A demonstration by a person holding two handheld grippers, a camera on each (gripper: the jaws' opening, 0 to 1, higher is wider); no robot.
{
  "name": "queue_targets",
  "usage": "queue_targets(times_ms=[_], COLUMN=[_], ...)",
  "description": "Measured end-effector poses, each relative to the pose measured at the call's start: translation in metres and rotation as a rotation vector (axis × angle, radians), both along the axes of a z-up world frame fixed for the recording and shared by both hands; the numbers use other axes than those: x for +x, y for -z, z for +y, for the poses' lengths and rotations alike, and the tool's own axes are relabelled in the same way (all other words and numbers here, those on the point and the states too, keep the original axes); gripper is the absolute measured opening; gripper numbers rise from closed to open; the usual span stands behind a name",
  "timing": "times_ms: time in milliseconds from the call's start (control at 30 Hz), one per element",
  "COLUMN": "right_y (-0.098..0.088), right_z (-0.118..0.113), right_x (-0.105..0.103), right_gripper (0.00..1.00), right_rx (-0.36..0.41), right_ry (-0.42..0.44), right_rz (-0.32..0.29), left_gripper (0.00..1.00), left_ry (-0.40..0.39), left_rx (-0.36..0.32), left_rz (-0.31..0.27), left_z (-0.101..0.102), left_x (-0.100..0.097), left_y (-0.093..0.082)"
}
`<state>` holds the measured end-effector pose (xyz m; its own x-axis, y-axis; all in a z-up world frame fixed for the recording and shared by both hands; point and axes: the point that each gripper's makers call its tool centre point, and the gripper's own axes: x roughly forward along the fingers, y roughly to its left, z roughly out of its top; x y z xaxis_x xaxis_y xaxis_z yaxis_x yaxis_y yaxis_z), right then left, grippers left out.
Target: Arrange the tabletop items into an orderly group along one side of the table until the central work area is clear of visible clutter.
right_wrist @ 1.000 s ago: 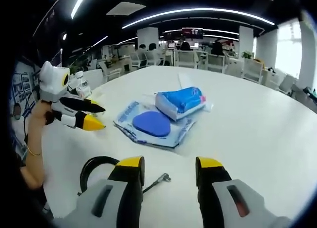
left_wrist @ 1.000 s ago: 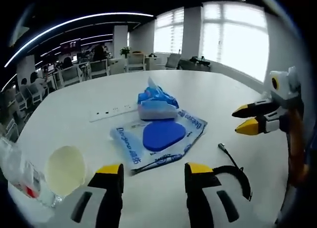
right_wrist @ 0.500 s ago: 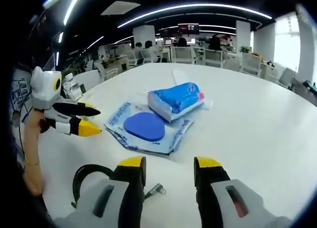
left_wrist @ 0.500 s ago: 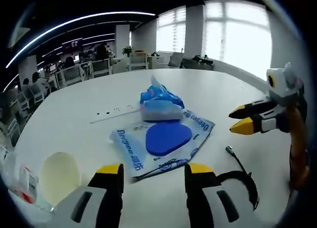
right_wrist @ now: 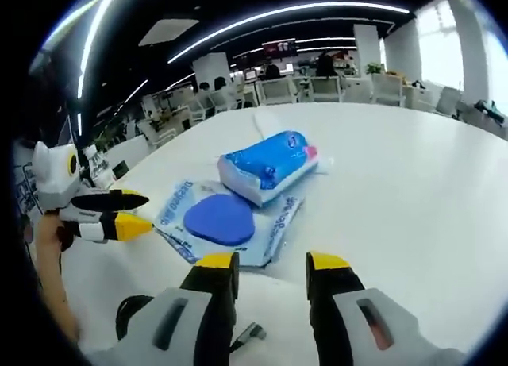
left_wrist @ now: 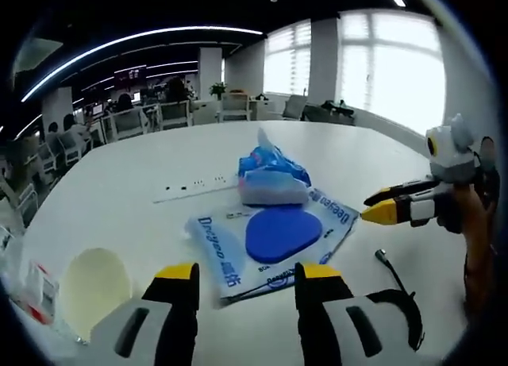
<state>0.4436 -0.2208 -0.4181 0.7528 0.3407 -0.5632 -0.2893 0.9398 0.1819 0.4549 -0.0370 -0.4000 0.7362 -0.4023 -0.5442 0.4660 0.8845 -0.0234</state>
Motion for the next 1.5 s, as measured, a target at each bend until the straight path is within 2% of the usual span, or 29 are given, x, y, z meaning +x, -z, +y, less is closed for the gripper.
queue_targets(times_ms=[200, 333, 500, 767, 867, 967, 1133, 1167, 1233, 1267, 1367, 1500], right_y=[0.012, 0.012, 0.019, 0.022, 0.022, 0.023, 0.024, 0.024, 0.023, 0.023, 0.023, 0.024], right_z=[0.001, 0.002, 0.005, 0.001, 0.001, 0.002, 0.003, 0.004, 0.005, 0.004, 0.005, 0.006], right_x=[0.01, 0.015, 0.019, 0.023, 0.024, 0.023, 0.023, 0.022, 0.022, 0.023, 0.023, 0.023], right_gripper=[0.31, 0.29, 0.27, 0.22, 0.19, 0.17, 0.14, 0.12, 0.08, 0.08, 0.07, 0.05], right_rx=[0.002, 0.023, 0.009, -0.022, -0.005, -0.005, -0.008, -0.005, -0.007, -0.022, -0.031, -0.044], right_ry=[0.02, 0.043, 0.045, 0.068, 0.073, 0.074, 0.068, 0.068, 0.067, 0.063, 0.057, 0.053], right_rz=[0.024, 0.011, 0.014, -0.005, -0.003, -0.005, -0.01, -0.01, -0.018, -0.022, -0.027, -0.03], left_gripper=[0.47, 0.47, 0.47, 0.47, 0.42, 0.33, 0.28, 0.24, 0.11, 0.09, 0.08, 0.08], left_ry=[0.004, 0.001, 0.005, 0.001, 0.005, 0.002, -0.008, -0.014, -0.037, -0.047, -0.052, -0.034], left_rx=[0.015, 0.018, 0.018, 0.024, 0.006, 0.024, 0.009, 0.008, 0.029, 0.038, 0.036, 0.085], left_rz=[0.018, 0.023, 0.05, 0.058, 0.069, 0.067, 0.069, 0.068, 0.061, 0.048, 0.049, 0.026], left_z=[-0.002, -0.002, -0.003, -0.003, -0.005, -0.002, 0.0, 0.0, 0.007, 0.009, 0.008, 0.006], left_x=[0.002, 0.005, 0.005, 0.008, 0.007, 0.007, 0.008, 0.008, 0.01, 0.012, 0.012, 0.012], left_y=[0.01, 0.015, 0.025, 0.032, 0.034, 0.035, 0.036, 0.036, 0.037, 0.036, 0.037, 0.037])
